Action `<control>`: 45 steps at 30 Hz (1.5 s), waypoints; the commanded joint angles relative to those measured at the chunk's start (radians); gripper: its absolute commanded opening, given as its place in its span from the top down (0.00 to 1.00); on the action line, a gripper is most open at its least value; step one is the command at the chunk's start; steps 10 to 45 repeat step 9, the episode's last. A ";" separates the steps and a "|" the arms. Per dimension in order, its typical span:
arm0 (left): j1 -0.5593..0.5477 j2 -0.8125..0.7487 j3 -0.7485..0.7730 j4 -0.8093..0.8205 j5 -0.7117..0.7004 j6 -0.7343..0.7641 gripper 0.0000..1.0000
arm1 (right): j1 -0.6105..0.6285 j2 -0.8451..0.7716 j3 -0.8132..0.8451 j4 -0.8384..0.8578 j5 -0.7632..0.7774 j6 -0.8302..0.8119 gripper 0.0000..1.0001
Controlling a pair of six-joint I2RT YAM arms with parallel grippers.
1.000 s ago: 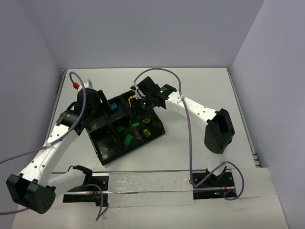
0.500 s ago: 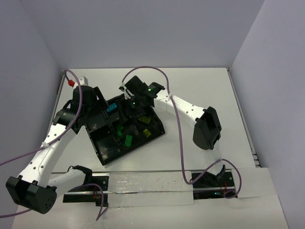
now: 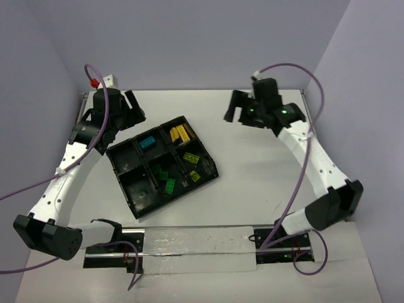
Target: Sort the legos into containers by color
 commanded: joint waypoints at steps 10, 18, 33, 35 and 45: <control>0.020 0.029 0.115 -0.002 0.084 0.009 0.22 | -0.185 -0.179 -0.222 0.045 0.207 0.043 0.01; 0.020 0.029 0.115 -0.002 0.084 0.009 0.22 | -0.185 -0.179 -0.222 0.045 0.207 0.043 0.01; 0.020 0.029 0.115 -0.002 0.084 0.009 0.22 | -0.185 -0.179 -0.222 0.045 0.207 0.043 0.01; 0.020 0.029 0.115 -0.002 0.084 0.009 0.22 | -0.185 -0.179 -0.222 0.045 0.207 0.043 0.01; 0.020 0.029 0.115 -0.002 0.084 0.009 0.22 | -0.185 -0.179 -0.222 0.045 0.207 0.043 0.01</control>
